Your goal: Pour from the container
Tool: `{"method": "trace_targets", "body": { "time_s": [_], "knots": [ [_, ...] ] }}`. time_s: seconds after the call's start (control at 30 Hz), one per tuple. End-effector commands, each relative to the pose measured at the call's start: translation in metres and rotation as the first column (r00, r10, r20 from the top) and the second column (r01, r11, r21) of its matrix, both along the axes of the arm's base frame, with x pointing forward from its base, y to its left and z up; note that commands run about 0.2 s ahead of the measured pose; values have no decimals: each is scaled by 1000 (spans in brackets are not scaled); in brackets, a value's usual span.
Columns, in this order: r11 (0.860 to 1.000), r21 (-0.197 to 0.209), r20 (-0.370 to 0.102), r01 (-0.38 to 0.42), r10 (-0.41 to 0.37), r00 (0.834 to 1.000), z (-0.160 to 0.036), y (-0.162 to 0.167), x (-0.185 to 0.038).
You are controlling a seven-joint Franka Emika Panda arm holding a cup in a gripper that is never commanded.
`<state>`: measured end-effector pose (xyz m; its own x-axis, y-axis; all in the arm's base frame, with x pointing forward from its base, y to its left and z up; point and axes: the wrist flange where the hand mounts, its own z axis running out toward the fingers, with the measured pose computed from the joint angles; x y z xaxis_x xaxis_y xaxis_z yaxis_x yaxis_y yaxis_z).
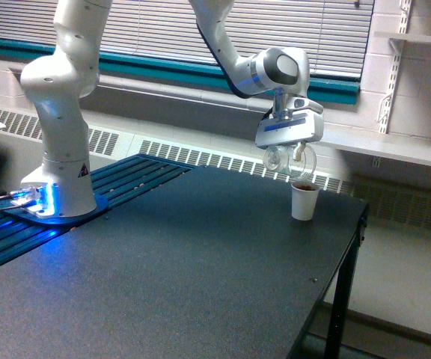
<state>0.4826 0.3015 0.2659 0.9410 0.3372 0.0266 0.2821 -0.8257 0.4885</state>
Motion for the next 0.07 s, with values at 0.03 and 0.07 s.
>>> {"method": "trace_targets", "body": {
  "time_s": [0.03,0.07],
  "knots": [
    [1000,22,-2,0,0,1000,5,-2,1],
    [1000,22,-2,0,0,1000,6,-3,0]
  ]
}}
